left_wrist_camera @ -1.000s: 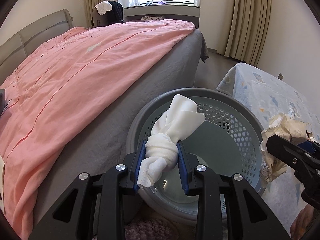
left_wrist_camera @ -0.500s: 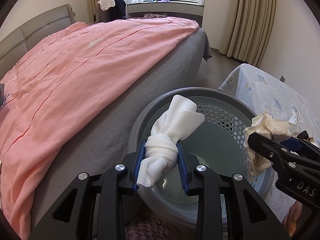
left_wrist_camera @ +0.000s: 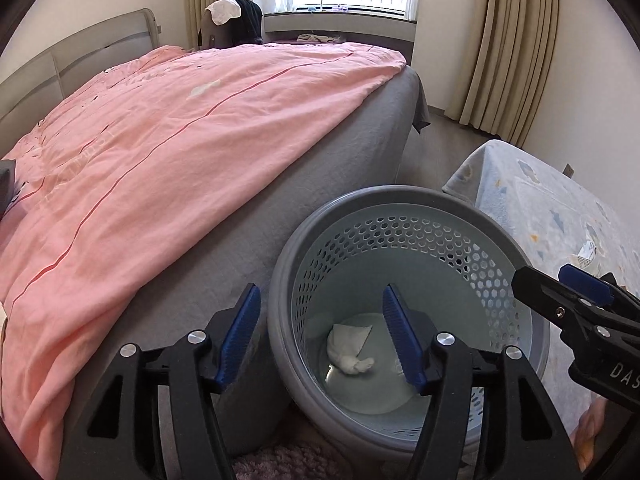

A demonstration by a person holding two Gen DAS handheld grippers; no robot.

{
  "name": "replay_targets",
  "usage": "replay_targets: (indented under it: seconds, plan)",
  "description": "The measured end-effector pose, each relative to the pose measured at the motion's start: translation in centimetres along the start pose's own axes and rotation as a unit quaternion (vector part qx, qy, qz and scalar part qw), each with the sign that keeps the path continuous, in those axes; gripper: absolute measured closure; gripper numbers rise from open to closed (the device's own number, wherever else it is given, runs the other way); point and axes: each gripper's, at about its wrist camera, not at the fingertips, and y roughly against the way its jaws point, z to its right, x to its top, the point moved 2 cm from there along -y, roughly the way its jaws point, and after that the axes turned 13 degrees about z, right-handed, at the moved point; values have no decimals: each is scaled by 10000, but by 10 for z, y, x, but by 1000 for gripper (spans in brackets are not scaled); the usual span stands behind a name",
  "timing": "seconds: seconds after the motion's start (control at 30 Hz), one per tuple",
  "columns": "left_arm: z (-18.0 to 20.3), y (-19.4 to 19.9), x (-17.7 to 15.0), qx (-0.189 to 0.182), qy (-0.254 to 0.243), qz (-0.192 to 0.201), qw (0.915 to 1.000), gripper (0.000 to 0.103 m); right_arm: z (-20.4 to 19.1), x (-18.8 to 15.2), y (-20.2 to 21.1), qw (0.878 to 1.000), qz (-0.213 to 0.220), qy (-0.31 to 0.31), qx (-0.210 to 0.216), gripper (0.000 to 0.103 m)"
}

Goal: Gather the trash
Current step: 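Open both tools to drop the tissue and cloth into the basket, then move both tools back over the table toward the remaining trash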

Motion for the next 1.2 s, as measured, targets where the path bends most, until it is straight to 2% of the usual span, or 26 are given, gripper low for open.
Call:
replay_targets:
  seconds: [0.63, 1.2]
  plan:
    - [-3, 3, -6, 29, 77, -5, 10000, 41, -3, -7, 10, 10000, -34, -10, -56, 14]
    - [-1, 33, -19, 0, 62, 168, 9998, 41, 6, -14, 57, 9996, 119, -39, -263, 14]
